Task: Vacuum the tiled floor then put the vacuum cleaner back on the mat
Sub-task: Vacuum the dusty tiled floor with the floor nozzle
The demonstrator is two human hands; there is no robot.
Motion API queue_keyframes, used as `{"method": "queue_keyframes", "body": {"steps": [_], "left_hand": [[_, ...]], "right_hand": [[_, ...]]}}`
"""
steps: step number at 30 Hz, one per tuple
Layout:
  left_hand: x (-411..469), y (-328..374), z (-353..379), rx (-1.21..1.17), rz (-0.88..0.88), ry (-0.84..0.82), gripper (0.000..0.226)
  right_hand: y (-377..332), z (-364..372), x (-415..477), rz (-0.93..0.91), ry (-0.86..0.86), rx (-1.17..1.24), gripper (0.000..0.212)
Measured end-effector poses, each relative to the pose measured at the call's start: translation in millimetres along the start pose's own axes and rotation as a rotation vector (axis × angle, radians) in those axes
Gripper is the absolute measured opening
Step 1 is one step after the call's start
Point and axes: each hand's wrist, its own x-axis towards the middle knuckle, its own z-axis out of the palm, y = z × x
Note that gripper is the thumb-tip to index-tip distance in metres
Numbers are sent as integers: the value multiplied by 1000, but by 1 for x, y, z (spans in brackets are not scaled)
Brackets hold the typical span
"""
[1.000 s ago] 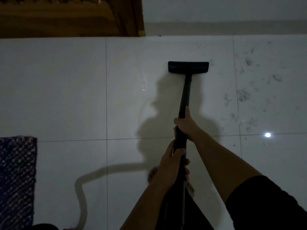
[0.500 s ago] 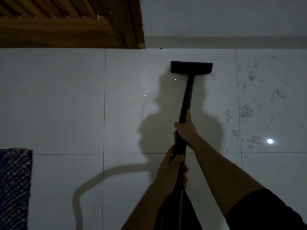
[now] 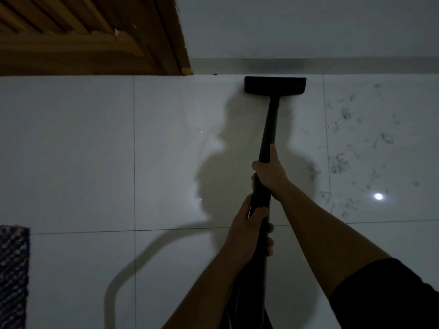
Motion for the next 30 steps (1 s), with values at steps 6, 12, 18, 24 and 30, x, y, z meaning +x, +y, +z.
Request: {"method": "queue_keyframes", "body": {"steps": [6,12,18,24,30], "left_hand": [[24,5,18,19,-22,-30,33],[42,10,38,10,-18,-62,33],[42,8,52,14,-24,-56,33],[27,1,53,39,-47,-52,36],[6,-13,56,46,-53,-51,38]], "right_hand": [[-1,-26,22,5,46,18,83],[-6,-50,40,8,68,17,83],[-4,-63,40,21,54,23,84],[10,-63,23,22,74,77,83],[25,-64,1,38,62,91,82]]}}
